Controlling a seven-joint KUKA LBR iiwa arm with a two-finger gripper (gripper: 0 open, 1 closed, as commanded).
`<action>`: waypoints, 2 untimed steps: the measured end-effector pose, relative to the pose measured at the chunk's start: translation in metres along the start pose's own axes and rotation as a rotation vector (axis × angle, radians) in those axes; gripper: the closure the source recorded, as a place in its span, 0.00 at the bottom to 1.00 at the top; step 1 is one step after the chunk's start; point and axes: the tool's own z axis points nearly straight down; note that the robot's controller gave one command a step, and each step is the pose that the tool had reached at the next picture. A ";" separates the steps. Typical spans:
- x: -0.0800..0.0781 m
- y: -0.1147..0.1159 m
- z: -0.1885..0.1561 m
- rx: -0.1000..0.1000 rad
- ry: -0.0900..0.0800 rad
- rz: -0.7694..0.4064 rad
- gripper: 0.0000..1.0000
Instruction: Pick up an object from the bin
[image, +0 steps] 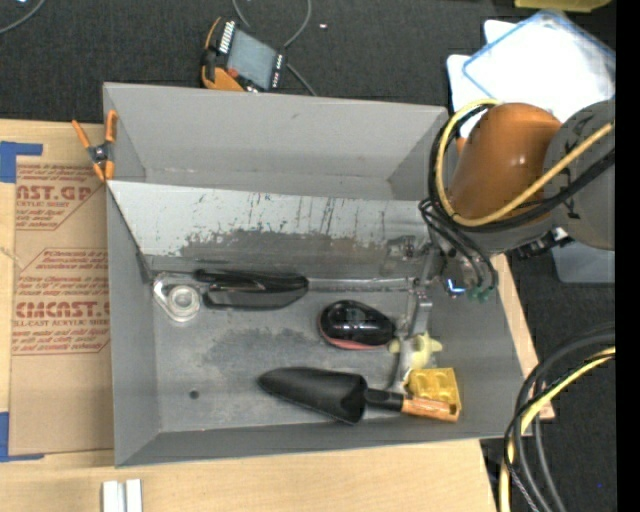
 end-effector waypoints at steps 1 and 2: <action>0.000 0.000 0.000 0.000 0.000 0.000 0.00; 0.001 0.042 0.072 -0.003 0.005 0.071 0.00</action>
Offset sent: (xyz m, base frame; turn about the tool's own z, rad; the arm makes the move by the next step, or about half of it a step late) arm 0.0000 0.0383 -0.0679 0.0750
